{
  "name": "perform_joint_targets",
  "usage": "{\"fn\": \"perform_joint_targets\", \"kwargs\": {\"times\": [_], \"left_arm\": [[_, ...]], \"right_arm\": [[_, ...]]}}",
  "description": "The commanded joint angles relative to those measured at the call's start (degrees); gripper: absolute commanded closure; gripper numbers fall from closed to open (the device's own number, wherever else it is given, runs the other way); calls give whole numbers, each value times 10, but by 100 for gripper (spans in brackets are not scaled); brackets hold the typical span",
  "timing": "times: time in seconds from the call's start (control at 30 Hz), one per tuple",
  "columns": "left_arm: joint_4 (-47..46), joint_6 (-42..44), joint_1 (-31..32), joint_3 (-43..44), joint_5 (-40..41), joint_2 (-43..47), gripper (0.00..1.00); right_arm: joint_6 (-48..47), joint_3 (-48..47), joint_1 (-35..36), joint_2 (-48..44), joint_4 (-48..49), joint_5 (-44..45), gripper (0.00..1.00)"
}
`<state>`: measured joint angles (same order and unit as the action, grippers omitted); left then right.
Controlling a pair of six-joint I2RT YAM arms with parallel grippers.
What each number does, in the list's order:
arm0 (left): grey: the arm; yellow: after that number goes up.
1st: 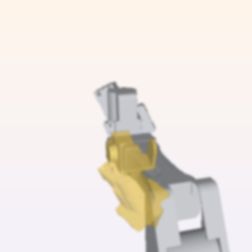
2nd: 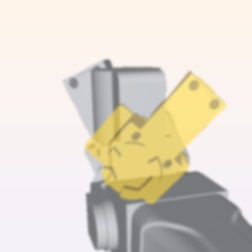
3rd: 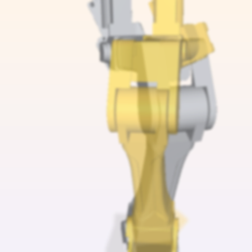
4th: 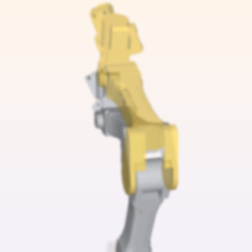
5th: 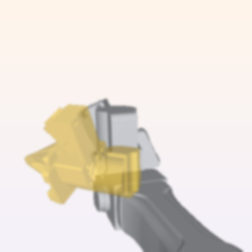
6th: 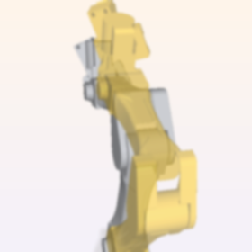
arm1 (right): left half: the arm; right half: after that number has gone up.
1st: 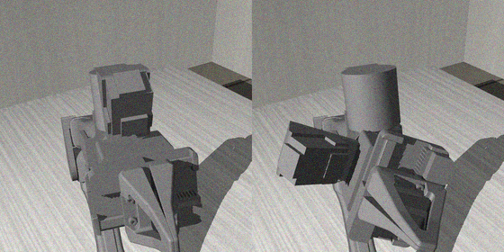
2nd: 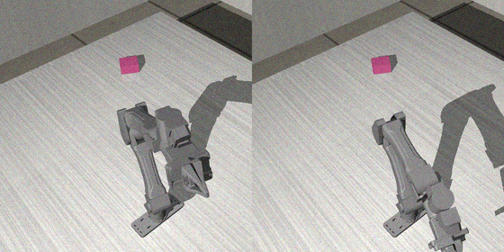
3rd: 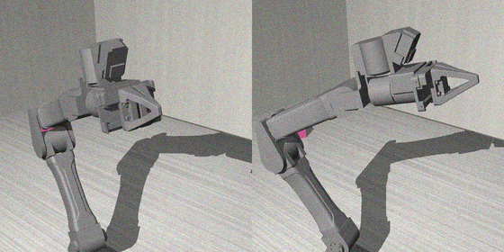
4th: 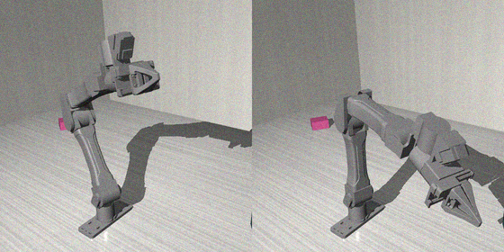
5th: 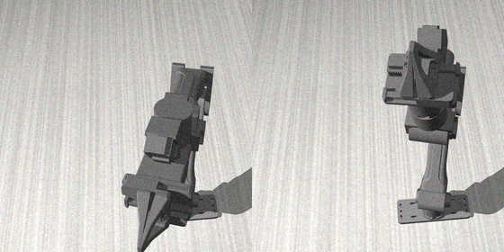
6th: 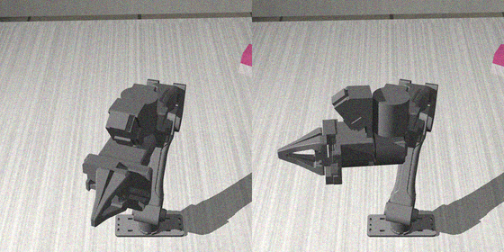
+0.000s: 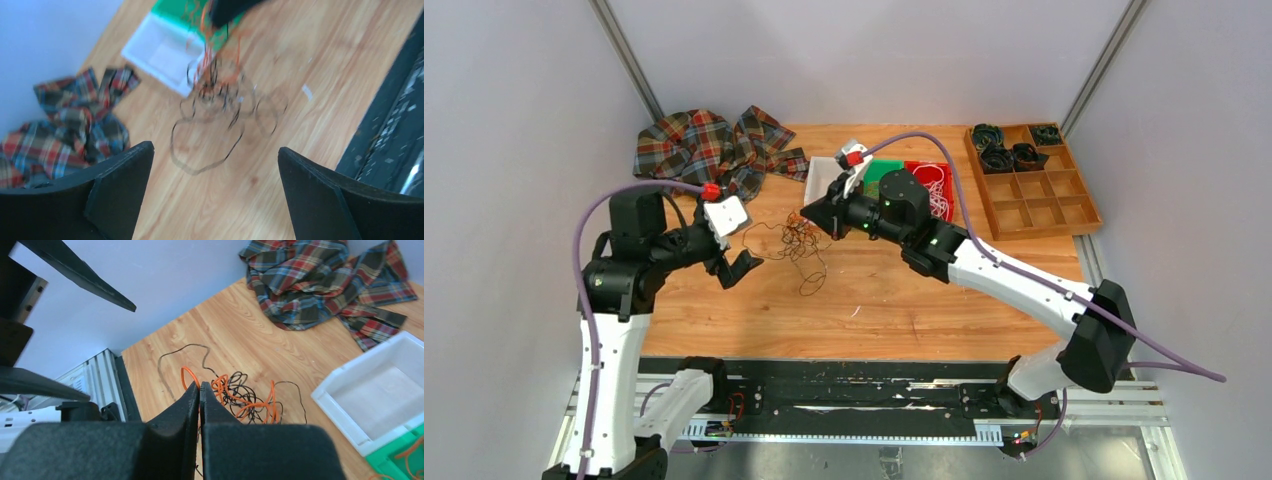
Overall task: Untangle the cables
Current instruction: Untie the cable.
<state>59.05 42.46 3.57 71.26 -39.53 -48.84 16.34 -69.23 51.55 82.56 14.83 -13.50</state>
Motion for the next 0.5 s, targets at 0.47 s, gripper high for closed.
{"fn": "perform_joint_targets", "kwargs": {"times": [0.47], "left_arm": [[5,91,3,-80,-144,4,16]], "right_arm": [[-34,-74,83,28,-68,-37,99]]}}
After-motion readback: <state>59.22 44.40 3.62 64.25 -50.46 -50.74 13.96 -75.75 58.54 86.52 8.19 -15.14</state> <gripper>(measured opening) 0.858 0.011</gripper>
